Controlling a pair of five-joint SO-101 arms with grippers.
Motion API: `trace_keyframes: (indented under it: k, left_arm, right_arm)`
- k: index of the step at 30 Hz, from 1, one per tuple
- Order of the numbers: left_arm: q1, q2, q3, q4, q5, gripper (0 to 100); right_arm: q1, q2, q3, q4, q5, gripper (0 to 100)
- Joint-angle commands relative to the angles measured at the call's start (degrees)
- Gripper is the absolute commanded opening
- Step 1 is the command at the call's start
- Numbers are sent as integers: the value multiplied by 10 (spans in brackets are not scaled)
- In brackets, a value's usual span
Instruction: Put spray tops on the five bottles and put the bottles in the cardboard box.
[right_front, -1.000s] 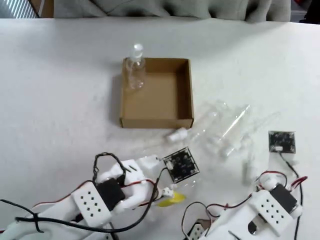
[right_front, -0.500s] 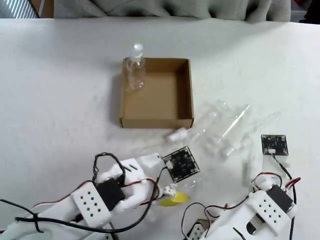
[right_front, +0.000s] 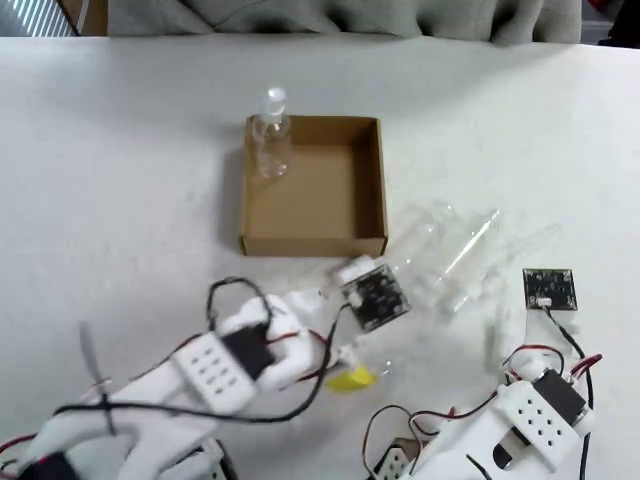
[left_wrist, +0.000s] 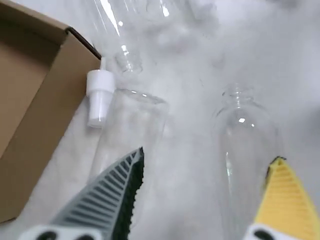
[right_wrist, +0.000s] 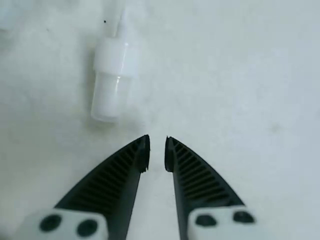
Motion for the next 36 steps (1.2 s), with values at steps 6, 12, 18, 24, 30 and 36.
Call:
trace_keyframes:
  k: [6, 12, 18, 24, 30, 36]
  left_arm:
    - [-3, 174, -126, -10, 18, 369]
    - [-6, 252, -161, -10, 18, 369]
    - [-7, 270, -165, -10, 18, 366]
    - [-3, 273, -167, -14, 13, 297]
    - [-3, 275, -168, -34, 18, 329]
    - [-3, 276, -179, -29, 14, 340]
  right_arm:
    - [-1, -6, 11, -11, 43, 50]
    - [-1, -6, 11, -11, 45, 50]
    - [-1, -6, 12, -23, 45, 50]
    - [0, -6, 12, -22, 45, 50]
    - [0, -6, 12, -21, 44, 50]
    - [0, -6, 12, -20, 45, 50]
